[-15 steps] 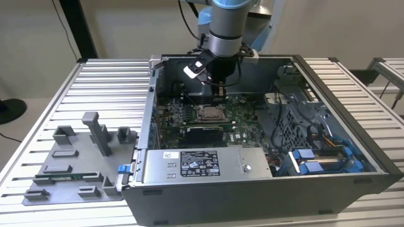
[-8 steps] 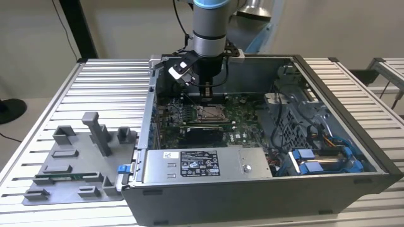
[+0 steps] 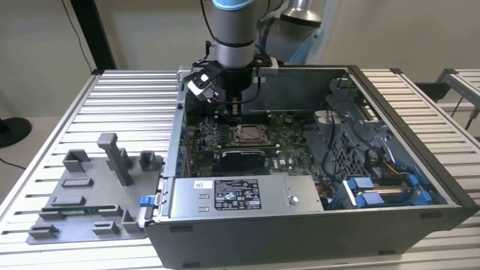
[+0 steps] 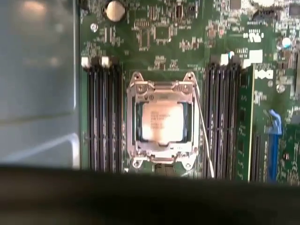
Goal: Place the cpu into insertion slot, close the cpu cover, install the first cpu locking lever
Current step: 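Close the cpu cover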
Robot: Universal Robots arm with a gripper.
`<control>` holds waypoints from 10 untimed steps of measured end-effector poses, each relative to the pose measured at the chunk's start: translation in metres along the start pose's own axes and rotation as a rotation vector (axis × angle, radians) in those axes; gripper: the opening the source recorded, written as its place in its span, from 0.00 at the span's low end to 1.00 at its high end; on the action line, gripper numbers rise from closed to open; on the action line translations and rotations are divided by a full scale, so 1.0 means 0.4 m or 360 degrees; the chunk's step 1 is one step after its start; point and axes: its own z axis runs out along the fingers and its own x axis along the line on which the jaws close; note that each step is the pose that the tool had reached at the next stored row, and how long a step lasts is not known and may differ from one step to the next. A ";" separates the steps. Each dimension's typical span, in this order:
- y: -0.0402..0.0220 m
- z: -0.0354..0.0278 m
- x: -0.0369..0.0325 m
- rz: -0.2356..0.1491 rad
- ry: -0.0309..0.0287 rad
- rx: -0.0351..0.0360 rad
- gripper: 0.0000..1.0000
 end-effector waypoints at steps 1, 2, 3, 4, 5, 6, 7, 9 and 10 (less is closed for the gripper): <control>-0.005 0.000 0.000 0.0000 0.00000 -0.0001 0.00; -0.009 0.001 0.000 0.0000 -0.00001 -0.0002 0.00; -0.018 0.002 0.000 0.0000 0.00000 -0.0005 0.00; -0.029 0.002 0.000 -0.0001 -0.00001 -0.0011 0.00; -0.039 0.002 0.000 -0.0001 0.00002 -0.0017 0.00; -0.042 0.003 0.000 -0.0001 0.00001 -0.0020 0.00; -0.042 0.005 0.000 -0.0001 0.00008 -0.0022 0.00; -0.042 0.009 0.000 -0.0001 0.00002 -0.0022 0.00; -0.040 0.012 0.000 -0.0001 0.00002 -0.0022 0.00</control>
